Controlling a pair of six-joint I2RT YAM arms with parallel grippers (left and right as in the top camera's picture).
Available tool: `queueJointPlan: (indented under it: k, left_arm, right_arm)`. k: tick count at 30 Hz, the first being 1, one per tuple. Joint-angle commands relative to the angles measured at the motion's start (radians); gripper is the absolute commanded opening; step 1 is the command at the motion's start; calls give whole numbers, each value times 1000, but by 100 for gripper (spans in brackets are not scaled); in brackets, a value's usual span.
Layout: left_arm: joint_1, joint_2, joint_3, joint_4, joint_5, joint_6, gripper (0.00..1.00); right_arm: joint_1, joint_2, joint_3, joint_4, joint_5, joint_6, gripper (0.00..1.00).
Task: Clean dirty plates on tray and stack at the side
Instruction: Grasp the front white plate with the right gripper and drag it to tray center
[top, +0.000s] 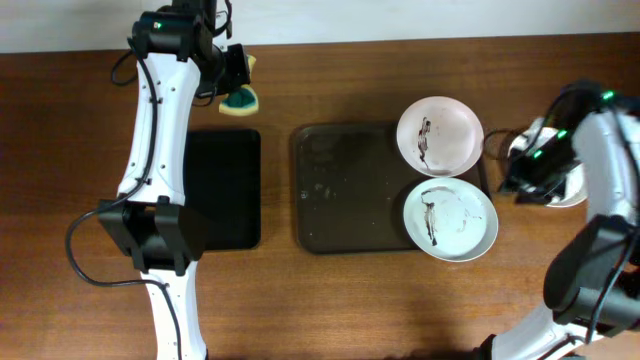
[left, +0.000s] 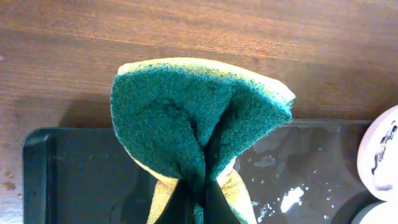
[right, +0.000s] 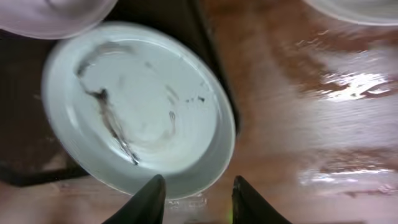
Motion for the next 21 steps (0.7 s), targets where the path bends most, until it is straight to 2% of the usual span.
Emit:
queueJointPlan:
  k: [1, 7, 14, 16, 18, 21]
  left_arm:
    - [-5, -8, 17, 3, 14, 29, 0]
    - [-5, -8, 17, 13, 14, 31, 0]
    - [-5, -8, 17, 18, 14, 31, 0]
    - [-5, -8, 17, 21, 14, 31, 0]
    - [-5, -8, 17, 21, 14, 31, 0]
    - [-5, -8, 17, 17, 14, 31, 0]
  right_arm:
    - [16, -3, -138, 64, 11, -4, 36]
    - [39, -3, -304, 264, 92, 51, 35]
    - [66, -9, -345, 284, 51, 51, 4]
    - [139, -27, -345, 269, 16, 52, 4]
    - [246, -49, -344, 275, 9, 136, 4]
    - [427, -58, -344, 371, 10, 283, 4]
